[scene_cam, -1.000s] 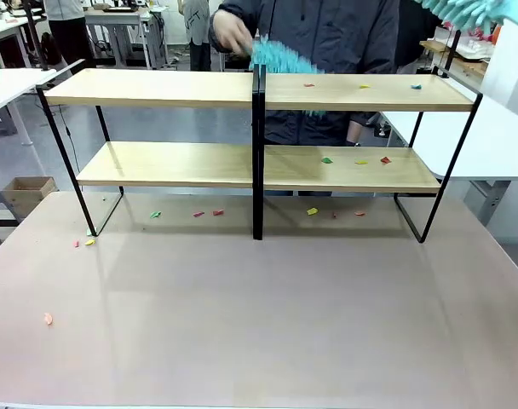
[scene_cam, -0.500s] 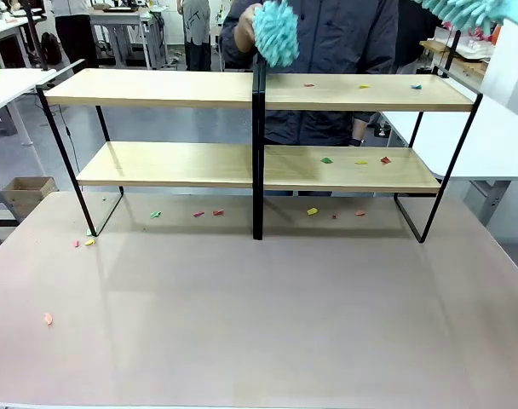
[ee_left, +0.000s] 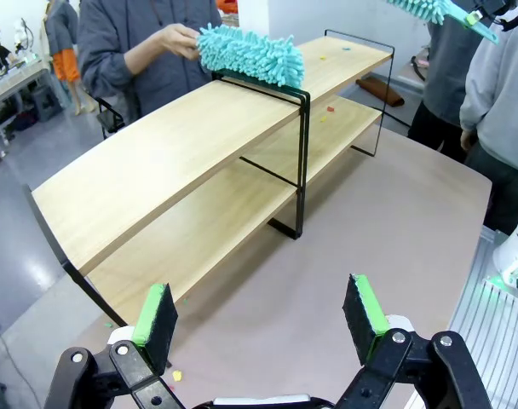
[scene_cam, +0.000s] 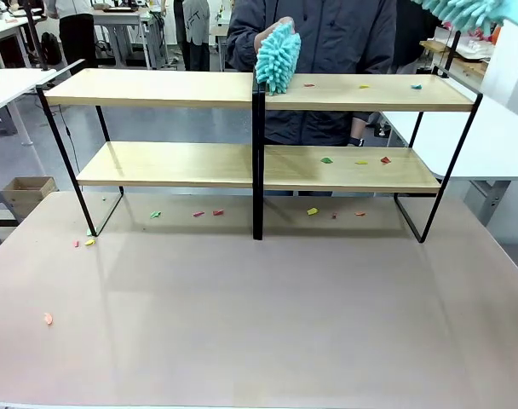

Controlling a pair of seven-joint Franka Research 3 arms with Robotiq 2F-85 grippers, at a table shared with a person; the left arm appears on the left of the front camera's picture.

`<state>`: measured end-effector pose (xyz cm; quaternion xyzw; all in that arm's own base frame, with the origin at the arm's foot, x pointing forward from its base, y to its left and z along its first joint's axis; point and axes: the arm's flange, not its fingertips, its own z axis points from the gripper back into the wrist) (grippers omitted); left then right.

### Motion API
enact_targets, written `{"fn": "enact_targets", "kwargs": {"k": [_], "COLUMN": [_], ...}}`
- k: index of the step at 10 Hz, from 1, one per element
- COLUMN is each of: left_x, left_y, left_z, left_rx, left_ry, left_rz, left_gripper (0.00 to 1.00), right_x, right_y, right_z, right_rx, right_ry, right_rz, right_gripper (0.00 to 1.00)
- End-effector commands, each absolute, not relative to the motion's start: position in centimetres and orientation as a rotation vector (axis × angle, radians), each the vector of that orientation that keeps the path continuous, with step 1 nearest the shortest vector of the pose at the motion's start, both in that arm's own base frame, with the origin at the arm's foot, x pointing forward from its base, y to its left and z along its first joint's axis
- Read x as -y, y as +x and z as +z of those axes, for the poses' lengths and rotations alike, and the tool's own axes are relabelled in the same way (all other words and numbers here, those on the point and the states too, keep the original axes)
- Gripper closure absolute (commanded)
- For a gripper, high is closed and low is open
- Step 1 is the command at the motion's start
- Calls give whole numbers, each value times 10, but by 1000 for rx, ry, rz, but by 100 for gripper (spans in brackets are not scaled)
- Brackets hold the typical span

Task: Clean the shelves.
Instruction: Clean another randomly selected level of the Shelf with the Duster.

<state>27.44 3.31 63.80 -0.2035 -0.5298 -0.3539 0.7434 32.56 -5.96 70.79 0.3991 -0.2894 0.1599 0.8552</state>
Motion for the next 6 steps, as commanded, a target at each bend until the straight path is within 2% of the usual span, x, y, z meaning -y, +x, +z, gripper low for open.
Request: {"fn": "enact_targets", "kwargs": {"k": [1,2,3,5,6], "left_x": [-33,-33,-33,-33,-33], "left_y": [275,275,275,275,275], "left_z": [636,636,636,636,636], "left_rx": [1163,1163,1163,1163,1163], "left_ry": [-452,-452,-452,-452,-452], "left_rz": [-784,-784,-784,-784,-784], "left_gripper": [0,0,0,0,0], "right_x": [59,68,67,38,28], "right_y": [302,287,268,216,191], "right_z": [720,719,713,699,695], "right_rx": [637,658,601,396,269], "right_ry": [883,907,934,874,865], "right_rz": [425,434,506,756,952], "right_gripper": [88,88,88,88,88]}}
